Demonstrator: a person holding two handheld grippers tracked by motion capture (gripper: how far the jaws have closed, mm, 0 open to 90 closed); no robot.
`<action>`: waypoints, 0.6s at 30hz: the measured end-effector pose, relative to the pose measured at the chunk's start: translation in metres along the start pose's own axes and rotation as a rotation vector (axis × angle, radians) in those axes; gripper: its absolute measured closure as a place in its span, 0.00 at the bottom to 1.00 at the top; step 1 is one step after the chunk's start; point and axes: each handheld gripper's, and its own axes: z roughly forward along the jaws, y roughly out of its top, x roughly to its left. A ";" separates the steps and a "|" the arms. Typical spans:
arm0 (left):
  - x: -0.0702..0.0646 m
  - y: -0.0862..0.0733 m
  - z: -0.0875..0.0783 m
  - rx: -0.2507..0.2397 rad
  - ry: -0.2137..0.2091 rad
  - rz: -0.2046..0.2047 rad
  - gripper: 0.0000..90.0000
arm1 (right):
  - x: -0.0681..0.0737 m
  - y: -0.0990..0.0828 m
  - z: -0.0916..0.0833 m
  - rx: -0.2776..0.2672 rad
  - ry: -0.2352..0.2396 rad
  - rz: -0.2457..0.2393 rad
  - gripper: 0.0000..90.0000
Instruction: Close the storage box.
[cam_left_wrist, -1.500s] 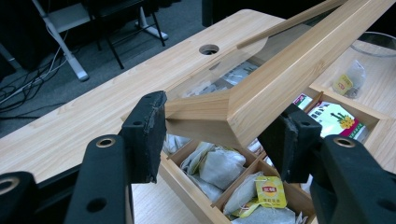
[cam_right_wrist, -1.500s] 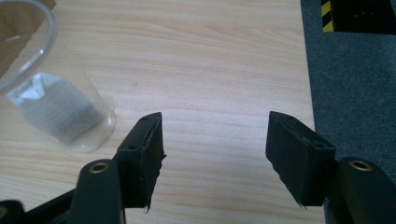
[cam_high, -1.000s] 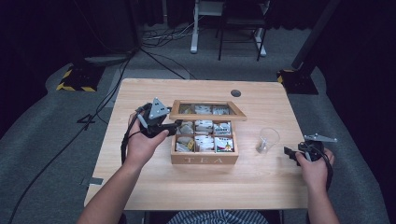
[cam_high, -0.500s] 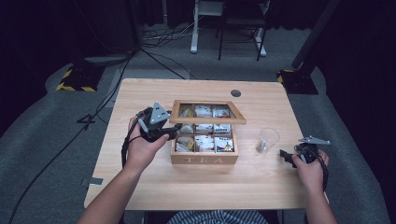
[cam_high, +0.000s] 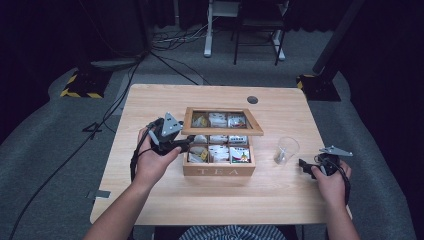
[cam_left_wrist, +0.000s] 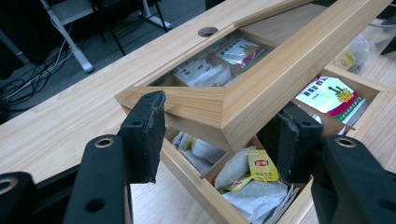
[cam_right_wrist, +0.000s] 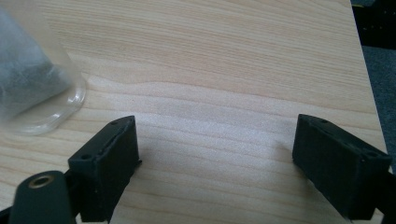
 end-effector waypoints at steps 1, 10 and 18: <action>-0.001 0.000 0.000 0.002 0.000 -0.002 0.48 | 0.000 0.000 0.000 0.000 0.000 0.000 0.16; -0.009 -0.006 0.000 0.041 0.027 0.015 0.48 | 0.000 0.000 0.000 0.000 0.001 -0.001 0.16; -0.016 -0.013 0.002 0.078 0.040 0.002 0.47 | 0.000 0.003 0.003 0.001 0.002 -0.007 0.15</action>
